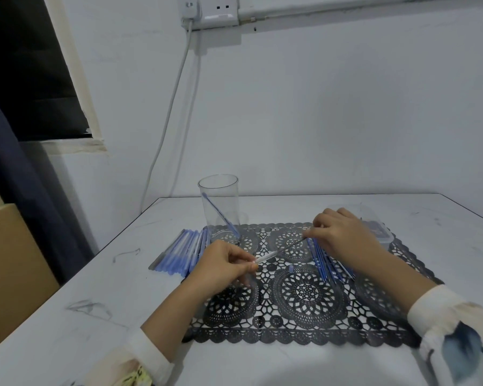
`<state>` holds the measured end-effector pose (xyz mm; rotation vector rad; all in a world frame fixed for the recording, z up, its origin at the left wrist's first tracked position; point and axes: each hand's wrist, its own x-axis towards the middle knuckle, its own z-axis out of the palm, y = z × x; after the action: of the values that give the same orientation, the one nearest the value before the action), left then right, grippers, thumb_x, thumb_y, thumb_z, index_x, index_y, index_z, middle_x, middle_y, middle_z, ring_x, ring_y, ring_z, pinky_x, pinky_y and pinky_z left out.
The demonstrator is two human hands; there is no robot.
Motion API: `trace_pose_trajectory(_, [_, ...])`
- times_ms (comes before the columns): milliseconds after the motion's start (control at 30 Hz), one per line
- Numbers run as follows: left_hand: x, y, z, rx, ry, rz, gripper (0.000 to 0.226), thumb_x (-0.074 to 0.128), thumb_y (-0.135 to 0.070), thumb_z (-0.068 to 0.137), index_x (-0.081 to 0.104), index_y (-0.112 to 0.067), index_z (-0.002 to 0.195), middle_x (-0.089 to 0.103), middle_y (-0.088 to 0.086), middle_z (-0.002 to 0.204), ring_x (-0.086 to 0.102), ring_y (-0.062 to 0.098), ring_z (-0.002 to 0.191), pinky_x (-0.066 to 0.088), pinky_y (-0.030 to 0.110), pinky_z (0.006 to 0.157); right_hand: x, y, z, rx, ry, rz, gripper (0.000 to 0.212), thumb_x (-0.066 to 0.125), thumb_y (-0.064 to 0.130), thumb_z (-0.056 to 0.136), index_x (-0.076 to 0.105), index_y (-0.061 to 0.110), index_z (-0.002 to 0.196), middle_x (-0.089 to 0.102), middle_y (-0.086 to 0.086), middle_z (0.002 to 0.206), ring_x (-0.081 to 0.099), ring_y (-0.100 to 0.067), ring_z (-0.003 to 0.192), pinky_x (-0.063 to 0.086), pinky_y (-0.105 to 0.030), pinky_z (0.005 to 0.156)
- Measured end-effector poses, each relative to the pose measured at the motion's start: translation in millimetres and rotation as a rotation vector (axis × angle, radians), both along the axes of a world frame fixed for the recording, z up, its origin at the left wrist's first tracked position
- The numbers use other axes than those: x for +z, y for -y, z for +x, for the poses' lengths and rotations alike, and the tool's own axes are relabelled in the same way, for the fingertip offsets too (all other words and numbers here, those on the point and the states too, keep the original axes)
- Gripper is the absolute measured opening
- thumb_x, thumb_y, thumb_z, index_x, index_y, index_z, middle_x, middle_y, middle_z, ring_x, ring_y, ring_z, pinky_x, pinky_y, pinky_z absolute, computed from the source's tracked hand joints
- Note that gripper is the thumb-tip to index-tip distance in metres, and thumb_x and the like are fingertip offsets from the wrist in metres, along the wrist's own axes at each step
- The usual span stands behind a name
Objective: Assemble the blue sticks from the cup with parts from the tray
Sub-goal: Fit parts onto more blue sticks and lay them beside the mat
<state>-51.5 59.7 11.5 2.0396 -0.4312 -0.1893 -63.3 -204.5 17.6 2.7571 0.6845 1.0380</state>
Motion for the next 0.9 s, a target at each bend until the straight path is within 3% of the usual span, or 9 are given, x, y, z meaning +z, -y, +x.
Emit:
trace_pose_trajectory(133, [-0.8,1.1,0.8,0.058,0.119,0.081,0.012,0.071,-0.015,0.08,0.071,-0.019,0.092,0.071,-0.002,0.074,0.067,0.01,0.062,0.052,0.018,0.058,-4.0,8.9,4.3,-0.124,0.024,0.008,0.025,0.085,0.007,0.056,0.072,0.023,0.07,0.068,0.003,0.069,0.061,-0.02,0.066,0.043,-0.032,0.061])
trace_pose_trajectory(300, [-4.3,3.4,2.5,0.133,0.344,0.287,0.015,0.069,-0.028,0.081,0.069,-0.029,0.096,0.065,-0.014,0.08,0.06,0.002,0.074,0.054,0.028,0.074,-12.2,10.2,8.4,-0.217,-0.001,-0.043,0.023,0.086,0.008,0.056,0.07,0.023,0.064,0.069,0.006,0.064,0.064,-0.017,0.07,0.041,-0.031,0.067])
trace_pose_trajectory(533, [-5.6,5.6,-1.2,0.121,0.412,0.294,0.017,0.068,-0.029,0.082,0.068,-0.029,0.099,0.058,-0.02,0.074,0.054,-0.006,0.071,0.047,0.016,0.068,-18.9,7.9,12.5,-0.219,-0.152,-0.225,0.037,0.093,0.014,0.038,0.067,0.028,0.06,0.071,0.008,0.068,0.068,-0.014,0.083,0.051,-0.04,0.079])
trace_pose_trajectory(600, [-6.8,5.6,-0.2,0.119,0.405,0.291,0.017,0.069,-0.029,0.081,0.069,-0.029,0.098,0.058,-0.021,0.074,0.055,-0.005,0.071,0.05,0.019,0.069,-17.1,7.9,10.4,-0.254,-0.211,-0.216,0.028,0.089,0.016,0.051,0.07,0.027,0.068,0.073,0.005,0.079,0.066,-0.014,0.095,0.045,-0.044,0.091])
trace_pose_trajectory(700, [-7.7,6.6,0.3,0.111,0.397,0.3,0.017,0.07,-0.029,0.081,0.069,-0.031,0.097,0.06,-0.02,0.074,0.056,-0.004,0.071,0.052,0.023,0.071,-16.3,7.8,8.6,-0.303,-0.265,-0.244,0.019,0.062,0.022,0.086,0.068,0.029,0.103,0.066,0.008,0.116,0.046,-0.012,0.127,0.017,-0.042,0.111])
trace_pose_trajectory(800, [-8.0,6.9,1.1,0.108,0.392,0.311,0.017,0.07,-0.03,0.08,0.069,-0.031,0.097,0.062,-0.018,0.077,0.057,-0.002,0.072,0.054,0.026,0.073,-14.9,8.2,8.0,-0.305,-0.291,-0.265,0.027,0.051,0.025,0.093,0.061,0.032,0.117,0.054,0.013,0.132,0.033,-0.01,0.135,0.008,-0.04,0.112])
trace_pose_trajectory(900, [-8.0,7.2,1.0,0.104,0.386,0.325,0.018,0.07,-0.03,0.08,0.069,-0.031,0.098,0.063,-0.017,0.079,0.058,0.001,0.073,0.054,0.027,0.074,-13.6,7.9,7.4,-0.318,-0.294,-0.279,0.029,0.049,0.026,0.094,0.059,0.033,0.12,0.051,0.014,0.135,0.031,-0.009,0.136,0.006,-0.04,0.112])
